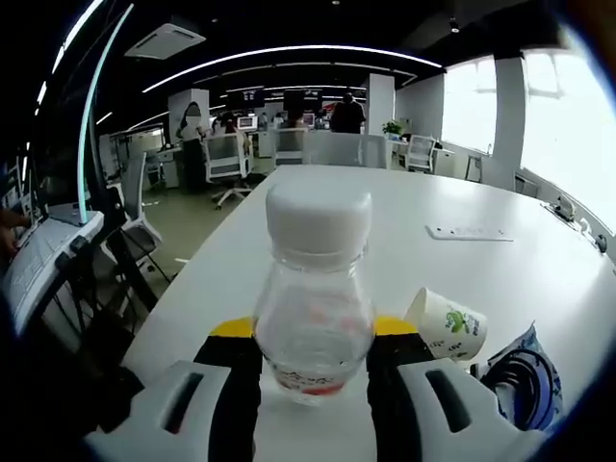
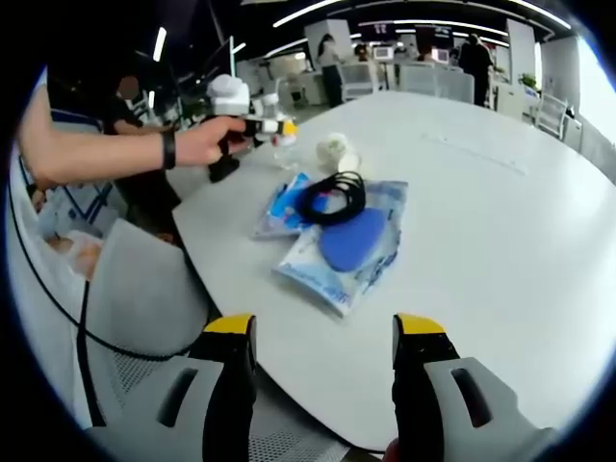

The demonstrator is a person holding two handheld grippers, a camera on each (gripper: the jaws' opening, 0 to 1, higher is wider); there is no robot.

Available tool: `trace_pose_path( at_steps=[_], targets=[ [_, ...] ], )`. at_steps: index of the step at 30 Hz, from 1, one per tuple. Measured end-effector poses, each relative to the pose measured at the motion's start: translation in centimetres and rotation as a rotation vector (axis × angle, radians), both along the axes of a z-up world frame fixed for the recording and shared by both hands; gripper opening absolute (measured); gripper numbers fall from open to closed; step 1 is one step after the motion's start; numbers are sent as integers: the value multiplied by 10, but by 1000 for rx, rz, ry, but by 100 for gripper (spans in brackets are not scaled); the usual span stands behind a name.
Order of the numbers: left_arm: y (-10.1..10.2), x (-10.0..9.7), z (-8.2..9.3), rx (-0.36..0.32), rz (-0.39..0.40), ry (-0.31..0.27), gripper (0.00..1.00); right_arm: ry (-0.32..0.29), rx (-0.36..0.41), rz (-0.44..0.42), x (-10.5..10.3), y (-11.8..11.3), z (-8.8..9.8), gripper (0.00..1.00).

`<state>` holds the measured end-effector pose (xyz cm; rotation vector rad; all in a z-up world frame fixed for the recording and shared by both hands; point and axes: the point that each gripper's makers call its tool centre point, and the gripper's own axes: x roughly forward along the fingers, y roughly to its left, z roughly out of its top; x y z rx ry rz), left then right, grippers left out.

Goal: Arrange the tabletop items into an orderly group along one side of the table until the central work area is clear of visible clutter.

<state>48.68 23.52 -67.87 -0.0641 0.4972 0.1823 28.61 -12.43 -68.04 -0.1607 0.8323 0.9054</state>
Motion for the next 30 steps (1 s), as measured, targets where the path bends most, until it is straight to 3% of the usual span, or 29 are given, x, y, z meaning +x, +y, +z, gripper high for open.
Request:
trace_pose_path(
  at_steps=[4,10,20,30],
  targets=[
    [-2,-1,0,-6,-23,20,43,-3,2,5,0,3,0,55],
    [-2,-4,7,-7,-22,4,52,-2,6,7,0,7,-1,56],
    [0,-14,8,-31,-90,1,48,-7,10,10,-2,11,-1,56],
    [-9,-12,12,-33,-250,1,44,-5,6,7,-8,12,-2,56]
  ],
)
